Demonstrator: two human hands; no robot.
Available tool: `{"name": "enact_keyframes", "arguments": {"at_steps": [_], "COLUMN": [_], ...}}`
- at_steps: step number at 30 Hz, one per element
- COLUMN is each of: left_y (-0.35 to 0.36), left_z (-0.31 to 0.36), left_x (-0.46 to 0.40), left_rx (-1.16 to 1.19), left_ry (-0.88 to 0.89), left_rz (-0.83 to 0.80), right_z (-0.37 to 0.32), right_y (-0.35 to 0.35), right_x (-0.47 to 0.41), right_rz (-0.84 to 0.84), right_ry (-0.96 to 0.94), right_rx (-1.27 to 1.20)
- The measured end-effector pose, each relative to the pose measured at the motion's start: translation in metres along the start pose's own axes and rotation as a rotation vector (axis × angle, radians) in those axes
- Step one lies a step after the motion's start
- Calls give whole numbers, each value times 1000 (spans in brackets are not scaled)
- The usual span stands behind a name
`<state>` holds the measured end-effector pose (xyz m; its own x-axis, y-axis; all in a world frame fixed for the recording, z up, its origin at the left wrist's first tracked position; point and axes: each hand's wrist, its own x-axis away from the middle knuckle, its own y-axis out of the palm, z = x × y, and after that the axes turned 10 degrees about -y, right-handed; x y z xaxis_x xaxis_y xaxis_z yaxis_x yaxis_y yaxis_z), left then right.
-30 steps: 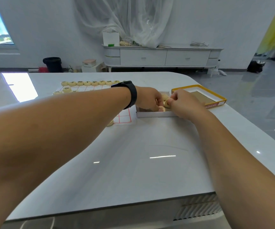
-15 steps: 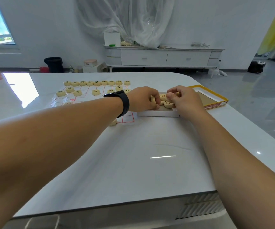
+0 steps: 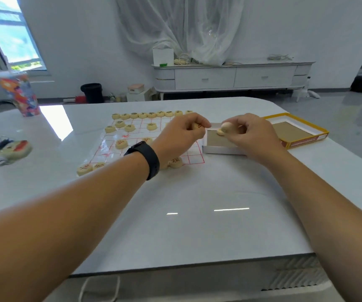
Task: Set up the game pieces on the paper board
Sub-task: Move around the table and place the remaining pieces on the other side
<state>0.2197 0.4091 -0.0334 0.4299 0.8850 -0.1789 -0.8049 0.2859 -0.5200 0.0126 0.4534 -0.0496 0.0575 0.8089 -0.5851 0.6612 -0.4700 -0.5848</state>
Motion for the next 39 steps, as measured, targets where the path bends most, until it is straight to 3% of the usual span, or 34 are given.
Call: {"name": "enact_keyframes", "arguments": {"at_steps": [8,13,25,34,39], "left_y": [-29,-50,-75,-83,-90], "left_z": [-9,-28,-67,-80,-81], "left_x": [30,48,58,63,65], "left_rx": [45,-105,-121,-182,-207], "left_ry": [-47,48,217,120,79], "left_rz": [58,95,379,360,359], "right_z": [-25,-34,-48,-74,-59], "right_y": [18,24,51,88,91], "right_x": [14,17,19,-26,-11], "right_rz": [-39,-84,-262,-66,-33], "right_ry": [-39,-76,-316,-473,-437], "right_rx": [-145,-181,60,151,166]}}
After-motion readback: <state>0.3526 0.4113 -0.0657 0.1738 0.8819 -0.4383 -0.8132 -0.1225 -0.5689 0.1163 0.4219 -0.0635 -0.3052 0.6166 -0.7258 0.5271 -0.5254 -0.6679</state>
